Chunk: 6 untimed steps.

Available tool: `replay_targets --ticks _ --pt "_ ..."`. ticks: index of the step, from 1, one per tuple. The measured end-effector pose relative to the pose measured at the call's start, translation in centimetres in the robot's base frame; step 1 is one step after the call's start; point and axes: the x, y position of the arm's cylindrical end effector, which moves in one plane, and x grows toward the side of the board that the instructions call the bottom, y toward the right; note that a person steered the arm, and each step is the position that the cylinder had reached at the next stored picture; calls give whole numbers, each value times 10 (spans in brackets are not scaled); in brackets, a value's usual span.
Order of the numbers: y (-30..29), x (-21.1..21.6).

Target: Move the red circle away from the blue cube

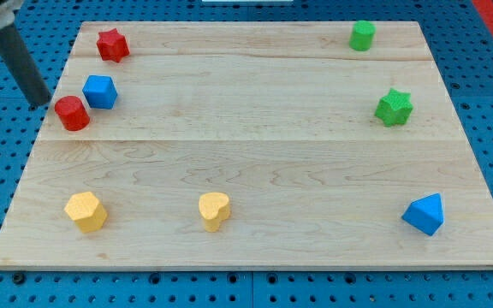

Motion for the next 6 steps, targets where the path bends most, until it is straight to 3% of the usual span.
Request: replay_targets --ticks 2,3,4,5,6 --pt "83 14" --pt "35 22" --pt "93 31" --pt "202 31" --pt "220 24"
